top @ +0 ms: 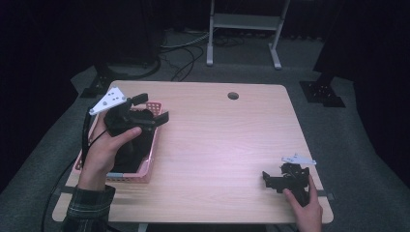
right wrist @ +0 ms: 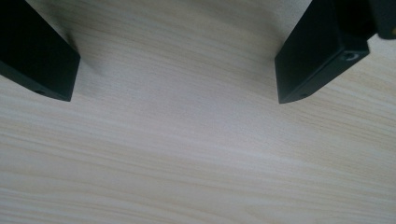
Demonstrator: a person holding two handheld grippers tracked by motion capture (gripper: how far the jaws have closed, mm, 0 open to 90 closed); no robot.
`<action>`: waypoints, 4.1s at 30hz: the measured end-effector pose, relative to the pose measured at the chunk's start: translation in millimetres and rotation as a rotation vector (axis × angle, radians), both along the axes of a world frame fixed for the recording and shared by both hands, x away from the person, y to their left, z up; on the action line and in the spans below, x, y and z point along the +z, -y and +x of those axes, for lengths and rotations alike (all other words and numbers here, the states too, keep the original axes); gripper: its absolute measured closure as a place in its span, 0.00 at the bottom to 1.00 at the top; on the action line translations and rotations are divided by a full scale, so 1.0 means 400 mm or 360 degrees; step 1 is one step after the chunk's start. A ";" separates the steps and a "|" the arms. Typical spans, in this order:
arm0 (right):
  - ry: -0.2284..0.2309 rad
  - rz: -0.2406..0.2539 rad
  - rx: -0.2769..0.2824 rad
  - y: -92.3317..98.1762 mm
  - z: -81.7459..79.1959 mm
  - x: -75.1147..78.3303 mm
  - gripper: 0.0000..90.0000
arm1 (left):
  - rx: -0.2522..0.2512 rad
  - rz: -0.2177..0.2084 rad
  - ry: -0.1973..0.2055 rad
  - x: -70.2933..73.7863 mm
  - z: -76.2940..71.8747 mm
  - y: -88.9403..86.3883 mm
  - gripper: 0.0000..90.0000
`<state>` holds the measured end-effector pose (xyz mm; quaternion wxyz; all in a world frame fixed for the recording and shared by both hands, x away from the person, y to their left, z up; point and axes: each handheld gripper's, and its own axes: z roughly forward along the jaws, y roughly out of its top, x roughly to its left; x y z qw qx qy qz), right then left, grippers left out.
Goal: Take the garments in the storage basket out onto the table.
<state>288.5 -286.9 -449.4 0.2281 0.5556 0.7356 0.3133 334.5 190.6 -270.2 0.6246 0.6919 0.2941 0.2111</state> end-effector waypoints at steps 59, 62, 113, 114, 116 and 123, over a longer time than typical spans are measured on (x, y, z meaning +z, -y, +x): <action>-0.0002 0.0001 0.0000 0.000 0.000 0.000 0.00 | 0.0282 -0.0006 0.0001 -0.005 0.016 -0.236 0.00; -0.0002 0.0001 0.0000 0.000 0.000 0.000 0.00 | 0.0291 -0.0009 0.0008 -0.001 0.016 -0.244 0.00; -0.0001 0.0001 0.0000 0.000 0.000 0.000 0.00 | 0.0411 0.0297 -0.0263 -0.089 0.094 -0.279 0.00; -0.0001 0.0001 0.0000 0.000 0.000 0.000 0.00 | 0.0411 0.0306 -0.0265 -0.091 0.095 -0.278 0.00; -0.0001 0.0001 0.0000 0.000 0.000 0.000 0.00 | 0.0413 0.0314 -0.0280 -0.095 0.097 -0.276 0.00; -0.0001 0.0001 0.0000 0.000 0.000 0.000 0.00 | 0.0411 0.0362 -0.0333 -0.112 0.107 -0.270 0.00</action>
